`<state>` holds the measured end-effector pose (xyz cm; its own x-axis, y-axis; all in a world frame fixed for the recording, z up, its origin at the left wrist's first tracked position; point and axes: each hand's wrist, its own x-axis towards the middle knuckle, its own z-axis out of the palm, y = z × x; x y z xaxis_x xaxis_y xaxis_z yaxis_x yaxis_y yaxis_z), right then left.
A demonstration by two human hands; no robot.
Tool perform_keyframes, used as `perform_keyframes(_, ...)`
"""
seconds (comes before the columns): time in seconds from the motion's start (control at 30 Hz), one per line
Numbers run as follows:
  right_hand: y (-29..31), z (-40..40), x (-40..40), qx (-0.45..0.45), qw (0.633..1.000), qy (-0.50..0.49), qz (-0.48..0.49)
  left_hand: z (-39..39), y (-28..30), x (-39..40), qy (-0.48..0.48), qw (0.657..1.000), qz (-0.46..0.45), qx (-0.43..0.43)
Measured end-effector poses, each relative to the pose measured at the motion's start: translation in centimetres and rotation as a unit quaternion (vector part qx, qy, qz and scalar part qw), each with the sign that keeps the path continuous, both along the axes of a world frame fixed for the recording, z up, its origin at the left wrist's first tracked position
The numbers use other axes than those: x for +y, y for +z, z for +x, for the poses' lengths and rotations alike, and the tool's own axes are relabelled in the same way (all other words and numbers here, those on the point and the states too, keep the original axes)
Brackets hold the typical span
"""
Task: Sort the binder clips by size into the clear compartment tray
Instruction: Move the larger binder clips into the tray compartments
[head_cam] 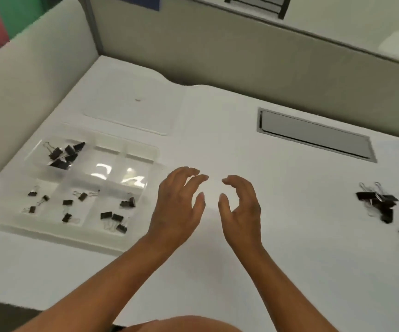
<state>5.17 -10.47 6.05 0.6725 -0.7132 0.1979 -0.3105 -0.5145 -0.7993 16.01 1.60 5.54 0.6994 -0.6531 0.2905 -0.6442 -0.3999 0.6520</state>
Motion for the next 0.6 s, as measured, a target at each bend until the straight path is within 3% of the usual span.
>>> perform_keyframes(0.27, -0.5, -15.3, -10.4, -0.001, 0.989, -0.151, 0.003, -13.3, -0.9, -14.1, -0.179, 0.983, 0.029, -0.017)
perform_keyframes(0.6, -4.4, -30.6, -19.9, 0.010, 0.961, -0.277, 0.025, -26.8, -3.6, -27.3, -0.315, 0.945, 0.085, -0.036)
